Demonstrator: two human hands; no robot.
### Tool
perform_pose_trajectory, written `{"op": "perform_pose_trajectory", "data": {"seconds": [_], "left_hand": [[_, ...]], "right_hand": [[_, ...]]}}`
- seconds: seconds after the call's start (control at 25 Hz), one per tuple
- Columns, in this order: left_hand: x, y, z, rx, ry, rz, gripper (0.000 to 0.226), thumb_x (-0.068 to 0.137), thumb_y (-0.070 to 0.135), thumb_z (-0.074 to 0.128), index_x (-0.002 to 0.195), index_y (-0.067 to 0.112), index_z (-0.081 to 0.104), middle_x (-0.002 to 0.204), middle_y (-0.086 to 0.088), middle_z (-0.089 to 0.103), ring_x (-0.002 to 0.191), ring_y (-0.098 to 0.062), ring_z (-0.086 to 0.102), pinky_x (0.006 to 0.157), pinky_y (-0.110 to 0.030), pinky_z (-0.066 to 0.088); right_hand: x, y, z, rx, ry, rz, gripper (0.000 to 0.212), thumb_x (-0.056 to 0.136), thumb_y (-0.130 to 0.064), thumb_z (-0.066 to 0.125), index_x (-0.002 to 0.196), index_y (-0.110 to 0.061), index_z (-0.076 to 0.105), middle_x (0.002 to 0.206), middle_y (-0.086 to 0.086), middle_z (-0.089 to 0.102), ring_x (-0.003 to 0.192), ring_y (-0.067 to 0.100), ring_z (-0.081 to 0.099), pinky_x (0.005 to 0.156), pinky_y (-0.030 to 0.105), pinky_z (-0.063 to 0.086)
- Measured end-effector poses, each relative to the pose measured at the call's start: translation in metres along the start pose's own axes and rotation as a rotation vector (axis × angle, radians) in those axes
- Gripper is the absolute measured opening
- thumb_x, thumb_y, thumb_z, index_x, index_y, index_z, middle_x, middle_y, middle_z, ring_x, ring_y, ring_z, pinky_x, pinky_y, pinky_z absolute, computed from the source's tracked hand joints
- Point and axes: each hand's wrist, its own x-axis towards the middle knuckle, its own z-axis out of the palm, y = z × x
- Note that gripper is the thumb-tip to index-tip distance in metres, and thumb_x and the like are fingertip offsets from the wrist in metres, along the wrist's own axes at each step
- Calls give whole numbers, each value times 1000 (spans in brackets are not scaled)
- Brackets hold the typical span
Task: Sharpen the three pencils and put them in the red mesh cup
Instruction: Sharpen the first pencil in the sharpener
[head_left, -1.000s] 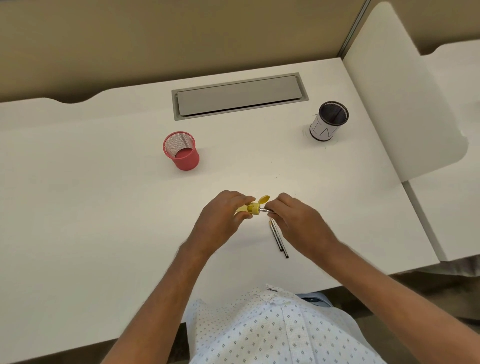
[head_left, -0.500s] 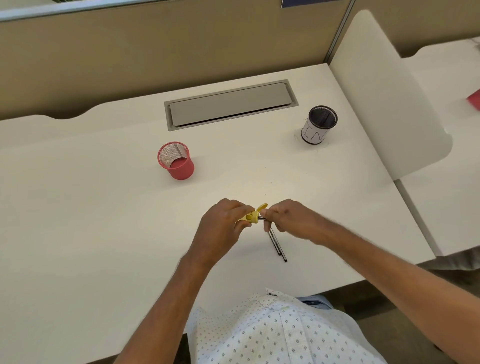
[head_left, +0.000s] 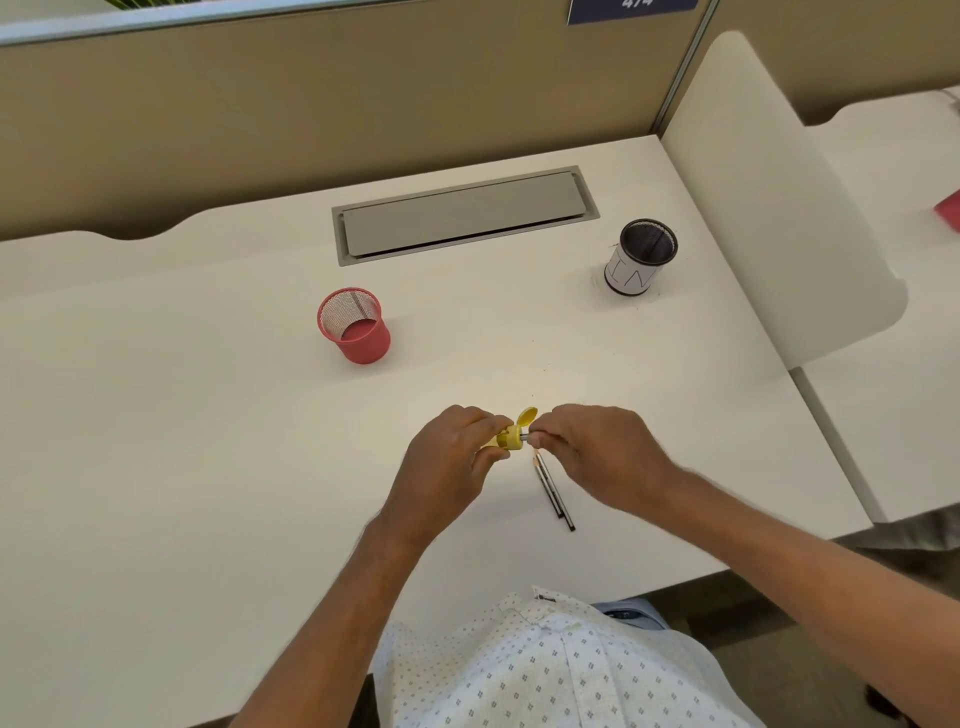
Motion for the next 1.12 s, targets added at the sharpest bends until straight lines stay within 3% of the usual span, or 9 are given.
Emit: {"op": "perform_pose_trajectory", "data": {"seconds": [0.12,0.2,0.36,0.56,0.68,0.84,0.92,1.0,1.12], "left_hand": [[-2,3,2,16,38,49,30,84,19,82,112,18,74,101,3,72,88,-19,62,73,-34,52],[-2,5,2,17,41,59,30,82,18,83,111,18,75,100,3,72,87,-20,62,73,-35,52],[0,-1,-3,-42,23,23,31,86,20,80,117,20,74,106,4,71,96,-16,60,80,-28,50],[1,0,-2,-52,-12,-12,32,91,27,74,121,19,71,112,4,70,103,-14,57,85,-17,41],[0,2,-2,-18,9,2,29,90,25,76,117,17,73,107,2,72,97,-17,60,80,-25,48],[-4,4,-3,23,32,31,29,86,23,79,115,16,74,104,0,73,91,-19,63,74,-32,54],[-2,4,-5,38,38,52,30,85,21,81,114,15,75,104,-1,73,91,-21,63,74,-34,55],[0,1,-10,26,29,54,30,85,20,81,114,17,75,104,0,73,92,-21,63,75,-36,54],[2,-1,-14,-2,5,37,30,88,24,77,118,19,74,107,2,72,97,-19,61,78,-34,53]], "right_hand": [[22,11,-16,690,-474,387,37,106,-42,53,85,-17,71,53,-14,47,46,5,39,47,16,29],[28,15,-20,848,-595,519,41,104,-44,54,88,-11,72,57,-9,38,47,7,29,45,20,21],[4,11,-8,497,-290,237,14,94,-41,69,96,-27,68,78,-15,60,64,1,54,55,18,42],[-16,13,1,-334,261,-375,10,105,-22,61,106,-17,69,82,-2,60,64,19,49,51,33,41],[-11,7,-3,-207,162,-263,14,103,-30,62,98,-23,73,71,-8,60,58,15,52,50,31,37],[23,13,-25,749,-517,429,30,103,-39,59,86,-20,74,54,-14,40,49,9,31,48,24,25],[30,14,-28,991,-657,610,30,105,-39,57,90,-15,70,58,-9,30,48,10,20,44,22,18],[22,8,-21,891,-568,565,28,102,-43,59,90,-19,67,57,-12,38,45,7,27,43,20,22],[-1,4,-6,185,-114,40,12,101,-39,59,95,-29,60,74,-15,56,59,9,47,52,22,36]]}}
